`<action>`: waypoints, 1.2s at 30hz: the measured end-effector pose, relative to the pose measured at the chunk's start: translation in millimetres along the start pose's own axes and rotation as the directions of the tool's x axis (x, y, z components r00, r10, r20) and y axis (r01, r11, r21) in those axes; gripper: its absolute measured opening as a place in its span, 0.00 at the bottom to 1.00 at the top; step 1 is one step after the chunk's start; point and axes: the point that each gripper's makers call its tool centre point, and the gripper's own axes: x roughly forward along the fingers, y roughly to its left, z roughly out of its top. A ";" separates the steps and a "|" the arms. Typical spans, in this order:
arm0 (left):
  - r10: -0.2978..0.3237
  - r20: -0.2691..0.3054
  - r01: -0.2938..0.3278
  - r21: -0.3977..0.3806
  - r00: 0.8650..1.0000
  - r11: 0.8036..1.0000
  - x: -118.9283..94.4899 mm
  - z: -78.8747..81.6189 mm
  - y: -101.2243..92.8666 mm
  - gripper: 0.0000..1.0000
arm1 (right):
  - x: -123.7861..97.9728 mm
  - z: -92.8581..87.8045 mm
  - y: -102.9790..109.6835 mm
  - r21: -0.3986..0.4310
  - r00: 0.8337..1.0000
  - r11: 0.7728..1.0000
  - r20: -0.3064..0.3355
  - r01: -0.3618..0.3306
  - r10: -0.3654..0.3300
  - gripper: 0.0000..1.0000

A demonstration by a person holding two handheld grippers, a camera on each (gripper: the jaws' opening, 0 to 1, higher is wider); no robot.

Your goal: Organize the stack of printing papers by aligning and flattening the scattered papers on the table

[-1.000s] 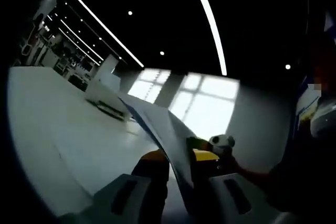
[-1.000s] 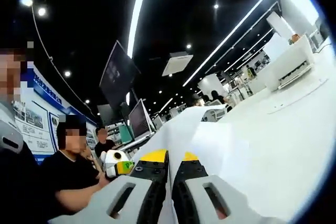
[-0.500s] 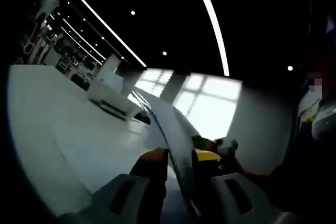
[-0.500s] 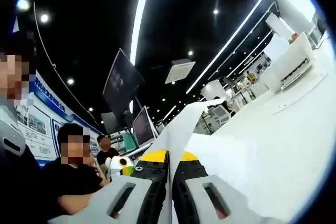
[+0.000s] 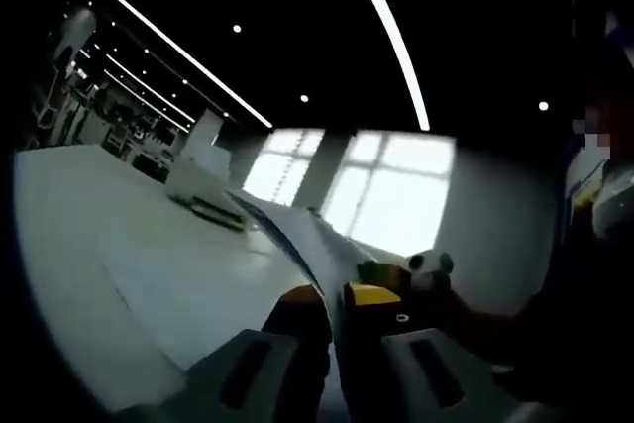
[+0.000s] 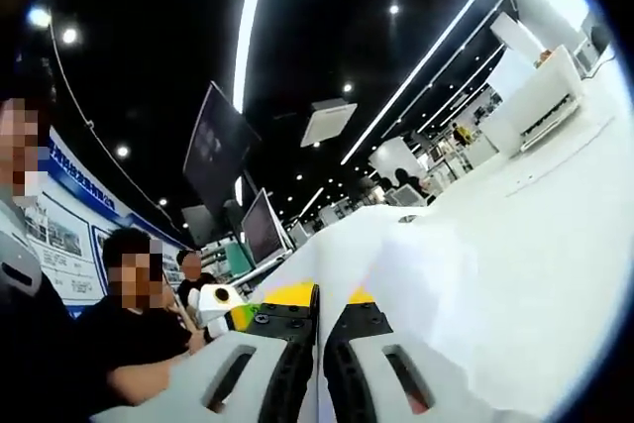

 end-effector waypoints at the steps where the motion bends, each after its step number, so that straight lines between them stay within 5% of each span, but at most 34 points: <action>1: -0.001 0.000 0.001 -0.001 1.000 1.000 0.0 0.2 -0.2 0.09 | 0.0 0.1 0.1 0.000 1.000 1.000 0.000 -0.001 0.001 0.00; 19: 0.007 0.007 -0.007 -0.011 1.000 1.000 -1.5 2.4 0.0 0.06 | 1.5 -2.3 5.6 -0.032 1.000 0.999 -0.009 -0.022 0.022 0.00; 36: 0.044 0.089 -0.039 -0.058 0.995 0.998 -10.5 15.8 2.0 0.06 | -25.3 36.1 -1.9 -0.308 0.995 0.949 -0.051 0.063 -0.082 0.14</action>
